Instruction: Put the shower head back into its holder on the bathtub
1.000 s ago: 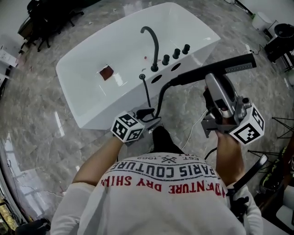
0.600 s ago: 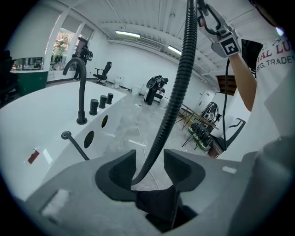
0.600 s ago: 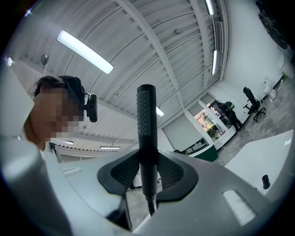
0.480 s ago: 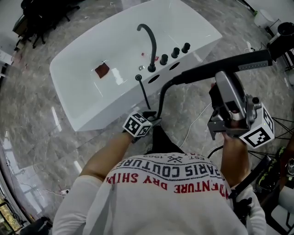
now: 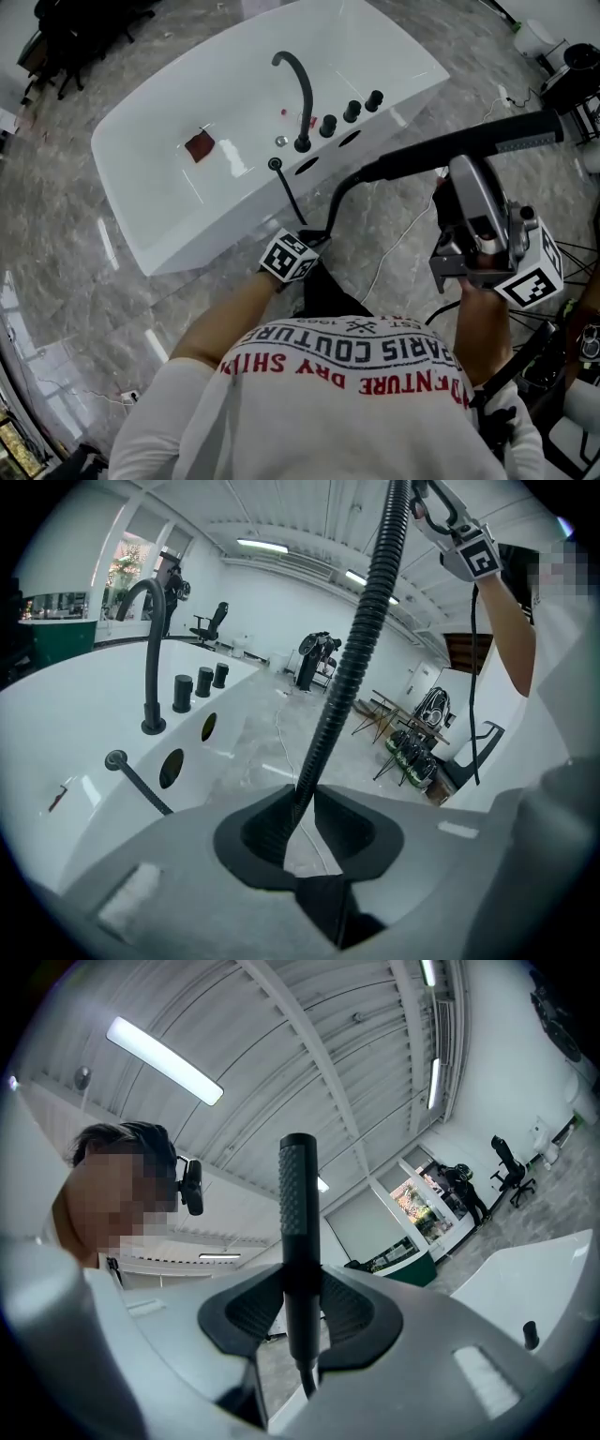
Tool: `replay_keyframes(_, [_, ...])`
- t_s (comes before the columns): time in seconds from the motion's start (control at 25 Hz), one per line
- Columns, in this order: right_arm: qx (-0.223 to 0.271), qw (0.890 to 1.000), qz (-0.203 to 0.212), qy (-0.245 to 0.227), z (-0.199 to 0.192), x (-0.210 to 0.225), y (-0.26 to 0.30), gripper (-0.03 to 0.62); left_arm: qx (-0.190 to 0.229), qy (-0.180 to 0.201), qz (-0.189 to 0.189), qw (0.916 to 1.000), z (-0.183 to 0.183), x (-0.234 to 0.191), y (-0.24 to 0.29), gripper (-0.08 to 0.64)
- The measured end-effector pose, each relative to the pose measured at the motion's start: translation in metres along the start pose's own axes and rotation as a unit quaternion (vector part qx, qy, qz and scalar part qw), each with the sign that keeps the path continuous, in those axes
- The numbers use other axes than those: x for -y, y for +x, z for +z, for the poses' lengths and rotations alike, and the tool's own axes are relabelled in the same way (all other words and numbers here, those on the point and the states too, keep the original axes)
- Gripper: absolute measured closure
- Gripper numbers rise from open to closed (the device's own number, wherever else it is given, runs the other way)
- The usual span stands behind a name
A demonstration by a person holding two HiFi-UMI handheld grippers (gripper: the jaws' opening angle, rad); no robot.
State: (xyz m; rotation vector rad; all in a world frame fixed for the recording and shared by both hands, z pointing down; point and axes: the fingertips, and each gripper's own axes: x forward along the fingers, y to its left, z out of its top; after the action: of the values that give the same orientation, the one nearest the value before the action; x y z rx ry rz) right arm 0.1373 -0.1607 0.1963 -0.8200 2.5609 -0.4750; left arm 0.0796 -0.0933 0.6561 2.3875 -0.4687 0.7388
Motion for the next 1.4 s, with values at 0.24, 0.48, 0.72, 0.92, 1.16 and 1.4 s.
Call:
replay_keyframes(0.24, [0.011, 1.0, -0.008, 0.005, 0.004, 0.005, -0.004, 0.471, 0.009, 0.014, 0.0, 0.9999, 0.004, 0.001, -0.01, 0.502])
replay_keyframes(0.48, [0.014, 1.0, -0.025, -0.008, 0.007, 0.008, -0.005, 0.472, 0.022, -0.002, 0.025, 0.9994, -0.007, -0.014, -0.036, 0.502])
replay_keyframes(0.72, [0.01, 0.999, -0.038, -0.024, 0.016, 0.012, -0.006, 0.472, 0.059, -0.03, 0.079, 0.9946, -0.003, -0.029, -0.086, 0.502])
replay_keyframes(0.92, [0.007, 0.997, -0.067, -0.048, 0.019, 0.015, -0.014, 0.471, 0.103, -0.051, 0.123, 0.9857, 0.004, -0.043, -0.133, 0.502])
replay_keyframes(1.16, [0.002, 0.993, -0.093, -0.078, 0.024, 0.017, -0.024, 0.472, 0.161, -0.046, 0.174, 0.9704, 0.039, -0.061, -0.188, 0.502])
replay_keyframes(1.4, [-0.03, 0.984, -0.139, -0.108, 0.009, 0.028, -0.038, 0.472, 0.212, -0.028, 0.211, 0.9537, 0.084, -0.076, -0.232, 0.502])
